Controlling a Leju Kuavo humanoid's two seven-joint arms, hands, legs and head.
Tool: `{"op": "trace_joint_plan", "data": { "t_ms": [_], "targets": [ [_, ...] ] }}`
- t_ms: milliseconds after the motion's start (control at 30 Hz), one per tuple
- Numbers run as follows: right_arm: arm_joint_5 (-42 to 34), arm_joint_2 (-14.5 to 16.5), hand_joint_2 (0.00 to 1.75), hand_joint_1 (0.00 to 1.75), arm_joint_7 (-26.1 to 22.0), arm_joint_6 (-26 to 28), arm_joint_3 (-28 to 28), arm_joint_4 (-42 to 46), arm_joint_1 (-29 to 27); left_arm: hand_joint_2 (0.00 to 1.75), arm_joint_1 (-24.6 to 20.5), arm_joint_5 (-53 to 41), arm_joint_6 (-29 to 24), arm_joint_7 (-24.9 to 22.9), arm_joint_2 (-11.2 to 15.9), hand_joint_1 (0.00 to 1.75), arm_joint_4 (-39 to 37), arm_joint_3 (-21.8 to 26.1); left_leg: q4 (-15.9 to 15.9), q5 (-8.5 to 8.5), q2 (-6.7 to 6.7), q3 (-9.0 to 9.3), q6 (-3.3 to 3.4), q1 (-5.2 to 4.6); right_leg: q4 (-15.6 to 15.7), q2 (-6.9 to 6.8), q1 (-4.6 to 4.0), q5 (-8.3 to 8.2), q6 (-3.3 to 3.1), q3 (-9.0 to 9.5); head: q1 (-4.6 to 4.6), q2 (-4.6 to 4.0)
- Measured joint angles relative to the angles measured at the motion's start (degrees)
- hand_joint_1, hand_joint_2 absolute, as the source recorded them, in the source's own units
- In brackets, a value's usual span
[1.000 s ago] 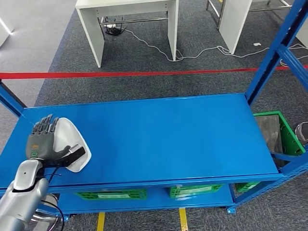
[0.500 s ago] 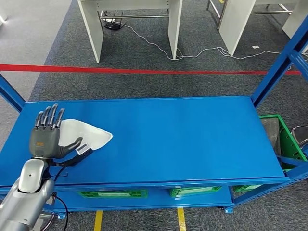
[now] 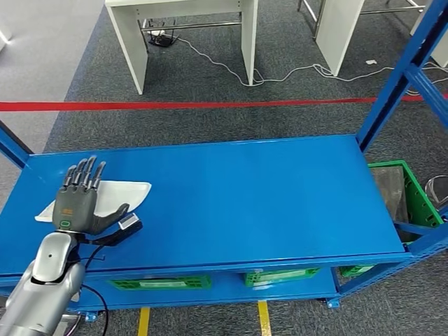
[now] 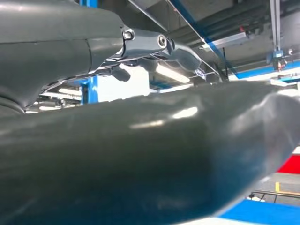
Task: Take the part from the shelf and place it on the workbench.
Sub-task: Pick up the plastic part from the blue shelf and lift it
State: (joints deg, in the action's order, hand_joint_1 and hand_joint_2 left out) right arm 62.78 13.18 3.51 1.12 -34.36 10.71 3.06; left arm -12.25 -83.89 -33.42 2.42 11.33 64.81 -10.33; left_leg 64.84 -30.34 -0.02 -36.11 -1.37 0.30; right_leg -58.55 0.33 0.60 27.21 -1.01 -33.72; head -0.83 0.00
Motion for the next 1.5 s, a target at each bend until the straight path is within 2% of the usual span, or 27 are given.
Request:
{"op": "trace_joint_plan", "data": {
  "t_ms": [67,100,133,167,233,300,400,467,500,567,600,633,667,733,800,900,967,1000,1067,1100,1133,1167,1233,1300,1333,1433,1500],
  "targets": [
    [0.1,0.0,0.00,0.00,0.2,-0.2,0.0,0.0,0.0,0.00,0.0,1.4,3.0,0.8,0.2,0.00,0.3,-0.9,7.4,-3.17,0.00,-3.22,-0.29,0.09,0.0,-0.02,-0.01,0.03,-0.14,0.01,-0.03,0.00],
    [0.1,0.0,0.00,0.00,0.3,-0.3,0.0,0.0,-0.1,0.00,0.0,2.8,5.2,1.6,0.3,0.00,0.3,-1.3,9.7,-3.71,0.00,-4.29,-0.32,0.11,0.0,0.00,-0.02,0.05,-0.15,0.02,-0.03,0.00],
    [0.2,0.0,0.00,0.00,0.3,-0.4,0.0,0.0,-0.1,0.00,0.0,4.2,7.3,2.4,0.5,0.00,0.4,-1.8,9.9,-3.13,0.00,-4.43,-0.28,0.13,0.0,0.05,-0.02,0.05,-0.16,0.04,-0.04,0.00],
    [0.2,0.0,0.00,0.00,0.2,-0.4,0.0,0.0,-0.1,0.00,-0.1,5.5,9.0,3.0,0.7,0.00,0.4,-2.2,8.1,-1.58,0.00,-3.60,-0.19,0.14,0.0,0.11,-0.02,0.06,-0.14,0.10,-0.04,0.00],
    [0.3,0.0,0.00,0.00,0.2,-0.5,0.0,0.0,-0.1,0.87,-0.4,6.4,10.1,3.6,1.0,0.00,0.7,-2.7,0.5,2.51,0.00,-0.09,0.13,0.11,0.0,0.19,-0.09,0.14,0.01,0.26,-0.03,0.00],
    [0.3,0.0,0.00,0.00,0.2,-0.6,0.0,0.0,0.0,1.75,-1.0,6.8,10.6,3.9,1.3,0.00,1.0,-3.3,-5.1,4.07,-0.04,2.36,0.54,-0.05,-0.1,0.22,-0.31,0.17,0.49,0.14,0.03,0.00],
    [0.5,0.0,0.00,0.00,0.2,-0.7,0.0,0.0,0.0,1.75,-1.2,6.7,10.8,4.3,2.1,0.00,1.2,-4.7,-6.4,3.97,-0.07,2.69,1.40,-0.15,0.0,0.17,-0.39,0.11,1.42,-0.19,0.07,0.00],
    [0.7,0.0,0.00,0.00,0.2,-0.8,0.0,0.0,0.0,1.75,-1.4,6.3,10.6,4.5,2.6,0.00,1.5,-5.7,-6.7,4.20,0.00,2.79,2.12,0.03,-1.9,0.11,-0.36,1.55,1.95,-1.21,0.20,0.00],
    [0.8,0.0,0.00,0.00,0.3,-0.8,0.0,0.0,0.0,1.75,-1.5,6.2,10.6,4.6,2.9,0.00,1.7,-6.3,-6.8,4.26,0.05,2.82,2.43,0.08,-4.7,0.08,-0.34,3.12,2.13,-2.57,0.29,0.00],
    [0.8,0.0,0.00,0.00,0.4,-0.8,0.0,0.0,0.0,1.75,-1.6,6.1,10.7,4.8,3.4,0.00,1.8,-7.4,-6.8,4.22,0.14,2.77,2.82,-0.04,-12.5,0.04,-0.35,6.67,2.31,-6.26,0.50,0.00],
    [0.8,0.0,0.00,0.00,0.4,-0.8,0.0,0.0,0.0,1.75,-1.6,6.1,10.9,4.9,3.6,0.00,1.8,-7.8,-6.8,4.20,0.18,2.76,2.89,-0.13,-15.3,0.03,-0.36,7.50,2.32,-7.65,0.50,0.00],
    [0.8,0.0,0.00,0.00,0.4,-0.8,0.0,0.0,0.0,1.75,-1.6,6.1,11.0,4.9,3.8,0.00,1.8,-8.2,-6.8,4.19,0.19,2.79,2.92,-0.21,-16.2,0.04,-0.39,7.23,2.25,-8.08,0.51,0.00],
    [0.8,0.0,0.00,0.00,0.4,-0.8,0.0,0.0,0.0,1.75,-1.6,6.1,11.1,4.9,4.0,0.00,1.8,-8.6,-6.8,4.19,0.17,2.84,2.91,-0.28,-14.7,0.04,-0.43,5.86,2.06,-7.36,0.51,0.00],
    [0.8,0.0,0.00,0.00,0.4,-0.9,0.0,0.0,0.0,1.75,-1.7,6.1,11.2,4.9,4.2,0.00,1.9,-9.0,-6.7,4.12,0.10,2.97,2.82,-0.45,-7.2,0.03,-0.57,2.05,1.40,-3.64,0.51,0.00],
    [0.8,0.0,0.00,0.00,0.4,-0.9,0.0,0.0,0.0,1.75,-1.8,6.1,11.2,4.9,4.4,0.00,2.0,-9.3,-6.6,4.05,0.04,2.85,2.48,-0.69,-1.1,0.01,-0.67,0.34,0.90,-0.45,0.45,0.00],
    [0.8,0.0,0.00,0.00,0.5,-0.9,0.0,0.0,-0.1,1.75,-2.0,6.3,12.0,4.9,4.9,0.00,2.1,-9.8,-6.6,4.10,0.03,2.64,1.63,-0.68,0.3,0.09,-0.68,0.25,0.48,0.33,0.45,0.00],
    [0.9,0.1,0.00,0.00,0.5,-1.0,0.0,0.0,-0.1,1.75,-2.2,6.7,13.6,4.7,5.5,0.00,2.3,-10.4,-5.2,2.94,0.02,2.16,0.93,-0.54,0.7,0.06,-0.44,-0.03,-0.01,0.57,0.30,0.00],
    [0.9,0.1,0.00,0.00,0.5,-1.0,0.0,0.0,-0.1,1.75,-2.4,7.0,14.5,4.5,6.0,0.00,2.4,-10.8,-2.8,1.49,0.00,1.18,0.55,-0.41,0.9,0.02,-0.29,-0.13,-0.24,0.70,0.19,0.00],
    [1.0,0.2,0.00,0.00,0.5,-1.1,0.0,0.0,-0.1,1.75,-2.6,7.4,16.0,4.1,7.1,0.00,2.5,-11.6,4.4,-1.98,-0.01,-2.07,-0.13,-0.08,0.9,0.00,-0.28,-0.10,-0.46,0.74,0.02,0.00],
    [1.0,0.2,0.00,0.00,0.5,-1.1,0.0,0.0,-0.1,1.75,-2.6,7.5,16.8,3.7,7.5,0.00,2.5,-11.9,7.6,-2.98,0.00,-3.55,-0.40,0.12,0.9,0.00,-0.28,-0.08,-0.48,0.76,0.04,0.00],
    [1.0,0.2,0.00,0.00,0.5,-1.2,0.0,0.0,-0.1,1.75,-2.6,7.5,17.5,3.3,8.0,0.00,2.5,-12.3,9.0,-2.92,0.00,-4.27,-0.61,0.32,0.9,0.02,-0.27,-0.07,-0.47,0.80,0.04,0.00],
    [1.0,0.2,0.00,0.00,0.5,-1.3,0.0,0.0,-0.1,1.75,-2.7,7.5,18.5,2.8,8.5,0.00,2.5,-12.6,8.3,-1.79,0.01,-4.01,-0.78,0.51,0.9,0.06,-0.24,-0.03,-0.42,0.87,0.03,0.00],
    [1.0,0.2,0.00,0.00,0.4,-1.5,0.0,0.0,-0.1,1.75,-3.3,7.6,21.1,1.8,9.3,0.00,2.5,-13.0,1.5,2.36,0.02,-0.96,-0.92,0.82,0.8,0.11,-0.17,0.14,-0.16,1.13,0.02,0.00],
    [1.0,0.2,0.00,0.00,0.4,-1.6,-0.1,0.0,-0.1,1.75,-4.2,7.7,24.2,0.5,10.1,0.00,2.5,-13.3,-5.0,4.63,-0.01,2.04,-0.59,0.75,0.6,0.13,-0.30,0.37,0.38,1.17,0.04,0.00],
    [1.0,0.2,0.00,0.00,0.4,-1.6,-0.1,0.0,-0.1,1.75,-4.5,7.6,25.5,-0.3,10.4,0.00,2.5,-13.4,-6.3,4.71,-0.04,2.61,-0.25,0.62,0.6,0.12,-0.37,0.42,0.68,1.10,0.07,0.00],
    [1.0,0.2,0.00,0.00,0.4,-1.5,-0.2,0.0,-0.1,1.75,-5.0,6.0,27.3,-4.1,11.0,0.00,2.5,-13.7,-7.0,4.59,-0.08,2.82,1.09,0.46,0.4,0.02,-0.28,0.67,1.64,0.91,0.10,0.00],
    [1.0,0.2,0.00,0.00,0.4,-1.3,-0.3,0.0,-0.1,1.75,-5.1,4.3,27.2,-6.6,11.1,0.00,2.5,-13.7,-7.3,4.79,0.01,3.03,1.93,0.64,-2.6,0.00,-0.19,2.73,2.13,-0.55,0.25,0.00]
  ]
}}
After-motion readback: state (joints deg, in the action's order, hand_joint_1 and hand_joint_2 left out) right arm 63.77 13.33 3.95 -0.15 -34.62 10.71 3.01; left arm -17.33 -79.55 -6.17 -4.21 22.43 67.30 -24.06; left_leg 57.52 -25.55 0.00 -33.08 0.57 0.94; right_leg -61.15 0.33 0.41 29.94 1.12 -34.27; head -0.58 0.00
